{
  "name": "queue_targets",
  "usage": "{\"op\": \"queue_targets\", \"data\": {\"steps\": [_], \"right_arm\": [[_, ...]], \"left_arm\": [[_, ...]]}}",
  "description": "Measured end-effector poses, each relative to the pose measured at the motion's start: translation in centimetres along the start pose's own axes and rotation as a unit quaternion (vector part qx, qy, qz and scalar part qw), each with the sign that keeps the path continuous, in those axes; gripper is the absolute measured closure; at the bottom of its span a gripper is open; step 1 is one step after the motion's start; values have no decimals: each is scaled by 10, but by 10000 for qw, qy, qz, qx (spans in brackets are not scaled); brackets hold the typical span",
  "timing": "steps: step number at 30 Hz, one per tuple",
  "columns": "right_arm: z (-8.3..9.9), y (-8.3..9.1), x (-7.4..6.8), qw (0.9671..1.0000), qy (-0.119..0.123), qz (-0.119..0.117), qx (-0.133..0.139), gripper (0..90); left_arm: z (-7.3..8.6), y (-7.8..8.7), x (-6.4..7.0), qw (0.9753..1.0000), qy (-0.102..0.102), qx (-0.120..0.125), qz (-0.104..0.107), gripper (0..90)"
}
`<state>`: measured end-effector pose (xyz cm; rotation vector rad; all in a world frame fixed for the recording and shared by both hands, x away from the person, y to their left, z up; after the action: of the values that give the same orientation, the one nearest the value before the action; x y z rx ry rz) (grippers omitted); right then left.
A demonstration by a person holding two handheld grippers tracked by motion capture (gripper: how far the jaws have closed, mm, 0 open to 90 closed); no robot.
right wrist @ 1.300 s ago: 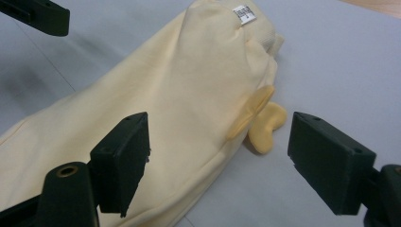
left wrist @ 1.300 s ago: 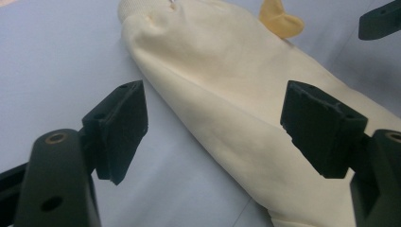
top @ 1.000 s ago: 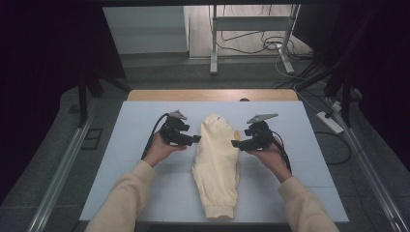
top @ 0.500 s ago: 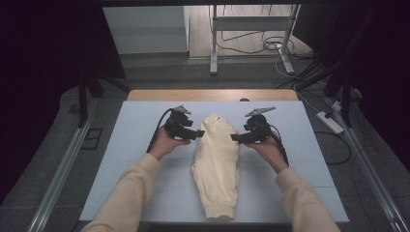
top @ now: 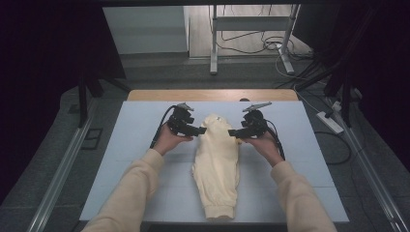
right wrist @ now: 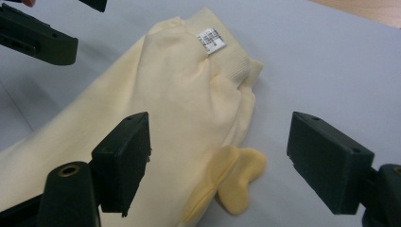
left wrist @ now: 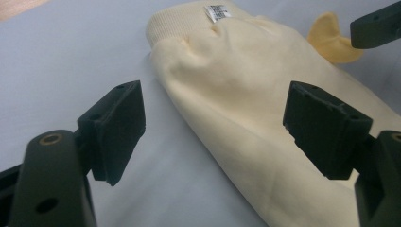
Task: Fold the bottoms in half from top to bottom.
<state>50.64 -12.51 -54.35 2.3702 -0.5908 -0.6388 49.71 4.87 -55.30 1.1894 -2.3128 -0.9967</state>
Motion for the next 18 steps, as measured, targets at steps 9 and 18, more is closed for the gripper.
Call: {"op": "queue_targets", "data": {"steps": [9,18], "right_arm": [[1,-10,12,9998,-104,73,-125,226],[4,-23,21,9996,-220,63,-175,229]], "left_arm": [[-4,-10,-5,9999,67,-71,-70,214],[0,-23,-7,9996,95,-242,-77,222]]}}
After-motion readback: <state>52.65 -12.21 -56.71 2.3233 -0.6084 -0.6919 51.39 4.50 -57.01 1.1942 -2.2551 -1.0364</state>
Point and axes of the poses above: each handheld gripper's, and its own axes: y roughly backward along the jaws, z roughly out of its underside, x roughly to its right, the point moved 10 cm from there along -y, roughly forward along the jaws, and after that the axes turned 15 degrees about -z, right-handed, at the moved point
